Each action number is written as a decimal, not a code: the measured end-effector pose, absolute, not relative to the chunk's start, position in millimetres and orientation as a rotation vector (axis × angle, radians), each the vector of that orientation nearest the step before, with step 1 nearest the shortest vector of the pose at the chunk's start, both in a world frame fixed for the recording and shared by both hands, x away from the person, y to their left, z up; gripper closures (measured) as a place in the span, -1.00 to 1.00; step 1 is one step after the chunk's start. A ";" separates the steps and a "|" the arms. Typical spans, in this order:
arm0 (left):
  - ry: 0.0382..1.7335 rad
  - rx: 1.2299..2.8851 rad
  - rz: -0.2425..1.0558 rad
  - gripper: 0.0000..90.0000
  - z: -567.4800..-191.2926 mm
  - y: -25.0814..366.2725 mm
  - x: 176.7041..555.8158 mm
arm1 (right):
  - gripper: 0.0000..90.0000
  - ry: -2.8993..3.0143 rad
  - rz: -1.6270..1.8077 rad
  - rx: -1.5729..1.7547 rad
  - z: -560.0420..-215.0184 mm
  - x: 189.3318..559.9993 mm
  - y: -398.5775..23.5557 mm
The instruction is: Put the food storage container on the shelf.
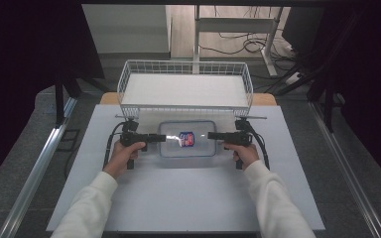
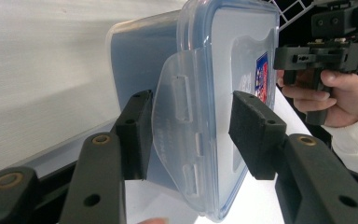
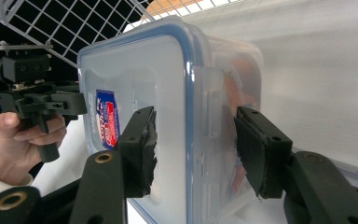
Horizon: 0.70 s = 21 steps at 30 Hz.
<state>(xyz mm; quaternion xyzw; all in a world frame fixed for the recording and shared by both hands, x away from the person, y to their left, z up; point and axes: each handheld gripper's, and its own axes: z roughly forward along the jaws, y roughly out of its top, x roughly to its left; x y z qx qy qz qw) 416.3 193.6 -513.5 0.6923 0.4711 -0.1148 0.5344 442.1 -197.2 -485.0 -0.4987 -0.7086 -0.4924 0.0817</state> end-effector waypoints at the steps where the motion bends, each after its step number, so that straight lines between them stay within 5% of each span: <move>1: 1.130 1.641 -0.271 0.13 -513.8 192.8 416.5 | 0.05 -2.122 -1.462 -1.511 -485.9 442.2 -196.0; 21: 1.199 1.590 -0.189 -0.03 -518.2 185.4 418.4 | -0.19 -2.087 -1.505 -1.706 -491.1 436.7 -182.7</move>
